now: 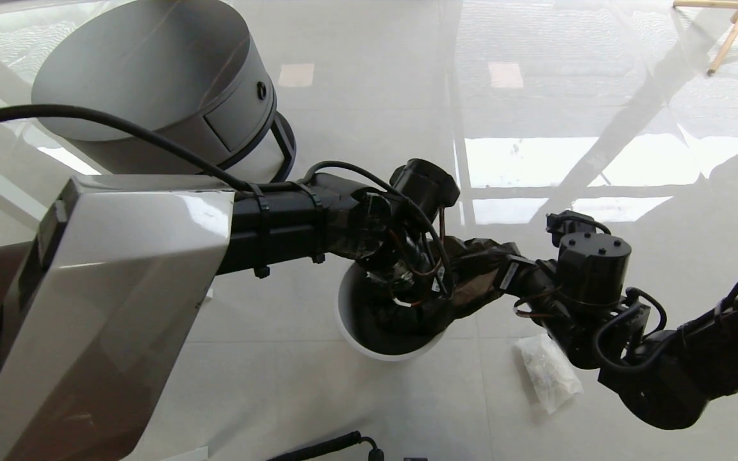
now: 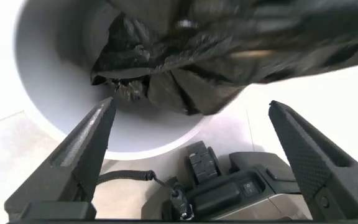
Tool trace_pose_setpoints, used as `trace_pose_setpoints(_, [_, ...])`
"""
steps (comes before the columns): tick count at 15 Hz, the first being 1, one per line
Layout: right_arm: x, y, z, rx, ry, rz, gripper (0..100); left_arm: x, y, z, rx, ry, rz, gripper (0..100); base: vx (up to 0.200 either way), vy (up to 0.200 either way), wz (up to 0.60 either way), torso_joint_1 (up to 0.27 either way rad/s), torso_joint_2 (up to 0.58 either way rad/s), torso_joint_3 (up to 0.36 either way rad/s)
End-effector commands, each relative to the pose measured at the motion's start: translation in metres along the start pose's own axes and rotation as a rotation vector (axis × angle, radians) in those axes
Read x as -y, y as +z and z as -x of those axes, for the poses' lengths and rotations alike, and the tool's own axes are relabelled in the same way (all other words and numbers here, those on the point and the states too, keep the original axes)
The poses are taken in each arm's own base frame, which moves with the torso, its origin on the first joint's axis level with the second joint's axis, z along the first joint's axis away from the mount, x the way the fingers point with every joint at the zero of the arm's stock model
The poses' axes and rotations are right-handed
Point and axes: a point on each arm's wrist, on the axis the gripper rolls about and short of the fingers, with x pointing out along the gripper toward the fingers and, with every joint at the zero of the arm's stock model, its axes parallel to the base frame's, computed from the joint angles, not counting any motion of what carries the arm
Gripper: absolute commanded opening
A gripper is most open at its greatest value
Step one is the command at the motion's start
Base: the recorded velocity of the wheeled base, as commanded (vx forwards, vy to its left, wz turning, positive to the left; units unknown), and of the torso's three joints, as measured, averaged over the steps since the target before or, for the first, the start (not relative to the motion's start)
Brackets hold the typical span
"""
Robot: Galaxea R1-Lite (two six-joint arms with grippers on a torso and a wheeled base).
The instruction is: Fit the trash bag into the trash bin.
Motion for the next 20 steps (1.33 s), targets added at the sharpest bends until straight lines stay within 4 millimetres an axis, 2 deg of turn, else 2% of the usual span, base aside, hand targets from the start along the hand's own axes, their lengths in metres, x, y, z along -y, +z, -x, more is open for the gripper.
trace_pose_setpoints(1, [-0.005, 0.022, 0.003, 0.051, 0.015, -0.033, 0, 0.001, -0.002, -0.004, -0.006, 0.002, -0.004, 100, 0.0, 0.0, 0.0, 0.0, 0.0, 0.0])
trace_pose_setpoints(5, [-0.013, 0.038, 0.007, 0.07, 0.034, -0.048, 0, 0.004, -0.003, -0.014, 0.009, -0.002, -0.015, 100, 0.0, 0.0, 0.0, 0.0, 0.0, 0.0])
trace_pose_setpoints(8, [-0.02, 0.043, 0.017, 0.069, 0.063, -0.052, 0, 0.01, -0.007, -0.046, 0.05, -0.004, -0.06, 100, 0.0, 0.0, 0.0, 0.0, 0.0, 0.0])
trace_pose_setpoints(10, [-0.021, 0.046, 0.024, 0.067, 0.072, -0.053, 0, 0.01, -0.006, -0.053, 0.075, -0.005, -0.115, 100, 0.0, 0.0, 0.0, 0.0, 0.0, 0.0])
trace_pose_setpoints(12, [-0.021, 0.047, 0.029, 0.062, 0.078, -0.051, 0, 0.007, -0.004, -0.05, 0.083, -0.002, -0.125, 100, 0.0, 0.0, 0.0, 0.0, 0.0, 0.0])
trace_pose_setpoints(14, [-0.02, 0.044, 0.032, 0.05, 0.08, -0.044, 0, -0.014, 0.003, -0.049, 0.095, 0.03, -0.094, 100, 0.0, 0.0, 0.0, 0.0, 0.0, 0.0])
trace_pose_setpoints(16, [-0.018, 0.042, 0.034, 0.042, 0.079, -0.039, 0, -0.049, 0.009, -0.059, 0.108, 0.087, -0.068, 100, 0.0, 0.0, 0.0, 0.0, 0.0, 0.0])
trace_pose_setpoints(17, [-0.017, 0.043, 0.035, 0.042, 0.079, -0.039, 0, -0.056, 0.011, -0.062, 0.129, 0.101, -0.095, 100, 0.0, 0.0, 0.0, 0.0, 0.0, 0.0])
trace_pose_setpoints(20, [-0.017, 0.042, 0.036, 0.039, 0.08, -0.038, 0, -0.051, 0.01, -0.052, 0.094, 0.105, -0.126, 100, 0.0, 0.0, 0.0, 0.0, 0.0, 0.0])
